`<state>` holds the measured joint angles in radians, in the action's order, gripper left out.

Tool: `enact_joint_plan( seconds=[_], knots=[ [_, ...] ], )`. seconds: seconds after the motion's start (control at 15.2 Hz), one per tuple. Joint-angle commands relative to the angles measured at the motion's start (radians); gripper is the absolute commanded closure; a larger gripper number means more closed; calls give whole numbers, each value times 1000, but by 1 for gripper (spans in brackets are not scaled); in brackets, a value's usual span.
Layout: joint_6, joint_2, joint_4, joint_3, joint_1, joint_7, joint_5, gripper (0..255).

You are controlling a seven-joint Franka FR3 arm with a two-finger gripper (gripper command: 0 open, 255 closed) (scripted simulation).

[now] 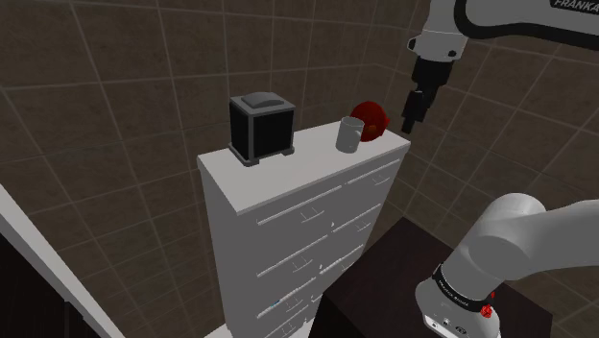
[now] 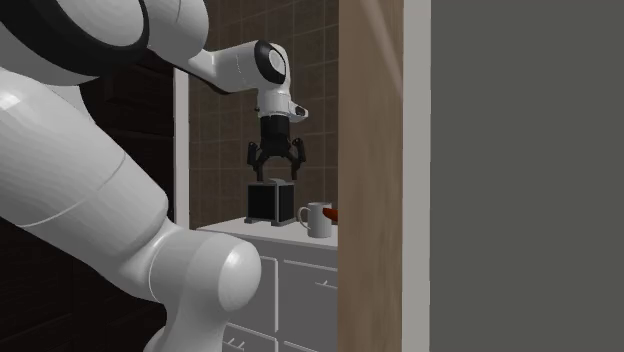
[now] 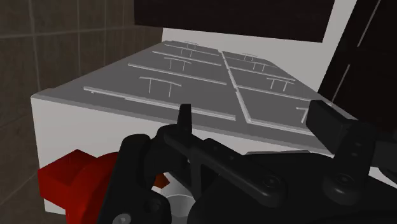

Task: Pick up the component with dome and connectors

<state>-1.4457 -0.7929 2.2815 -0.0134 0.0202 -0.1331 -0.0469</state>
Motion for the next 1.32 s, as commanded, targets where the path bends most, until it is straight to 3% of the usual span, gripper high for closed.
enact_joint_plan(
  seconds=[0.0,0.33,0.66,0.99,1.25],
  knots=[
    [0,0,0,0,0,0,0,0],
    [-117,56,16,174,-64,-345,-77,0],
    [-231,179,-32,343,-143,-688,-106,0],
    [-318,356,-138,502,-244,-1041,-64,0],
    [-354,530,-257,617,-328,-1340,32,0]
  ],
)
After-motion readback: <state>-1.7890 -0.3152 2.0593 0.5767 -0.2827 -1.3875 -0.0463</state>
